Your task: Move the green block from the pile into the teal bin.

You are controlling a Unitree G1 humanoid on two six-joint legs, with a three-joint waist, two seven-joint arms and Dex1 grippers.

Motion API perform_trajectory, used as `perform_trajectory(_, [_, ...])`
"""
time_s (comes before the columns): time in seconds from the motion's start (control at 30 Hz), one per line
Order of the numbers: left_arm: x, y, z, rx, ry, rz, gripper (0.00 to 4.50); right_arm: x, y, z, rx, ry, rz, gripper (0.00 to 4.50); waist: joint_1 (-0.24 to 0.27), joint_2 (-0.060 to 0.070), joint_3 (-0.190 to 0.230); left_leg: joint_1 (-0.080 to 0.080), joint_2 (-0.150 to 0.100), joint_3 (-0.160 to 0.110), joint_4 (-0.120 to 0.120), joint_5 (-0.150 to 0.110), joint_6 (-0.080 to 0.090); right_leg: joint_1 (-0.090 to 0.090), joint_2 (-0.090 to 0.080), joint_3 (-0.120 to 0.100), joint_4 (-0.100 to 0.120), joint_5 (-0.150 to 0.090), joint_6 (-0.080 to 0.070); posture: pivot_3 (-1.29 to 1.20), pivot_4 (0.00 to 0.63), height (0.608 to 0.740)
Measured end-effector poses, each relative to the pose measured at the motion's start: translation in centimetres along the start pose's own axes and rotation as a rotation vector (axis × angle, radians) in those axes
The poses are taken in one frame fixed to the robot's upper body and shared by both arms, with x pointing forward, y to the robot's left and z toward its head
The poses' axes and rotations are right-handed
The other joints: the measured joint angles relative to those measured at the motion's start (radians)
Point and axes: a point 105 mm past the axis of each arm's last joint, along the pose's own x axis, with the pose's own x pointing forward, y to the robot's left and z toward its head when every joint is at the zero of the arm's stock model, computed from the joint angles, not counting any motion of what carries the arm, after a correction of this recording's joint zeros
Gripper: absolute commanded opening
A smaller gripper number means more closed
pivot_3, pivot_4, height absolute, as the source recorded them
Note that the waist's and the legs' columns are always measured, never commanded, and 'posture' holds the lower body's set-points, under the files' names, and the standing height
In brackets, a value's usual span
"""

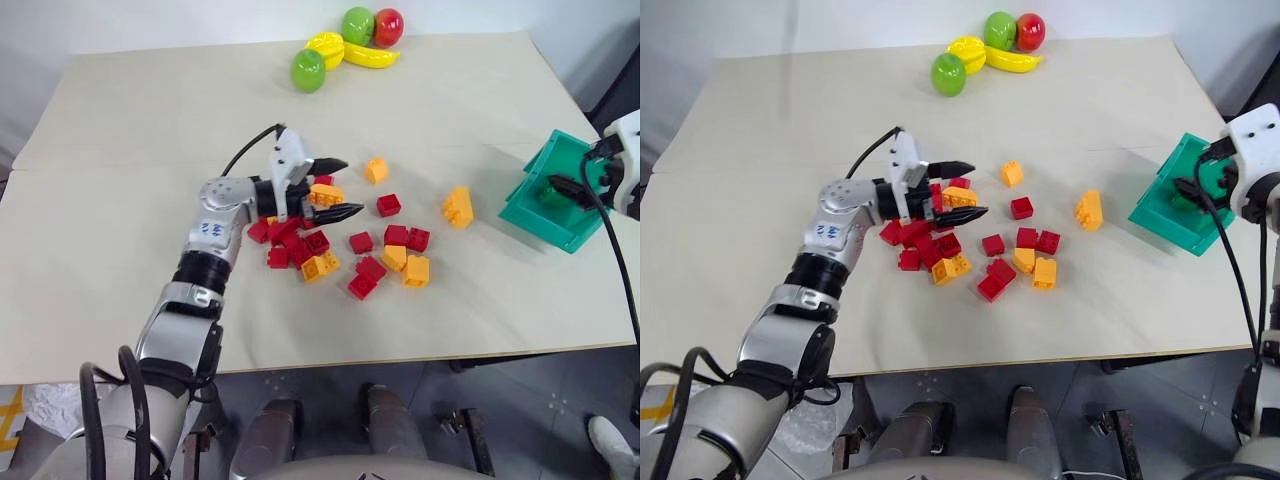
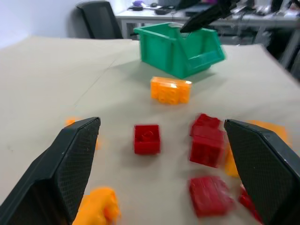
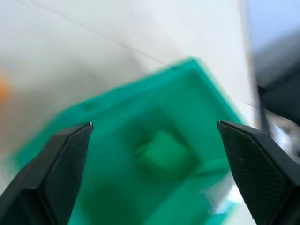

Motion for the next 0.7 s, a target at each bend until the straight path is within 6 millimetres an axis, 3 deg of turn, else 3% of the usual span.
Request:
perform_trajectory(0.2, [-5.0,-0.5,-0.3,-0.065,0.003,0.050,4.50,-1.0,6.6,1.2,-0.066,-0.103,0.386,4.46,0.003,0.000,0.000,0.000,0.000,-0.002,0.002,0.000,0.000,0.001,0.000,0.000,0.000,0.000,0.000,0.00,0.150,0.740])
perform_trajectory(0.33, [-9.9,-1.6,-1.1,-0.104,0.023,0.102,4.50,-1.7,10.4,1.6,-0.138,-0.226,0.648,4.46,-0.001,0.000,0.000,0.001,0.000,-0.001,0.002,0.000,0.000,0.001,-0.001,0.000,0.001,0.000,0.000,0.00,0.150,0.740])
perform_trajectory(0.53, [-16.8,-2.6,-3.0,-0.122,0.112,0.254,4.50,-0.6,11.2,-1.6,-0.217,-0.212,0.805,4.46,0.006,0.000,0.000,0.002,-0.001,-0.002,0.003,0.000,0.000,0.002,-0.001,0.000,-0.002,0.000,0.000,0.00,0.150,0.740])
perform_trajectory(0.7, [-18.9,-3.7,-3.8,-0.134,0.135,0.321,4.50,0.3,10.2,-1.3,-0.191,-0.256,0.792,4.46,0.005,0.000,0.000,0.002,0.000,-0.003,0.002,0.000,0.000,0.002,-0.001,-0.001,-0.002,0.000,-0.001,0.00,0.150,0.740])
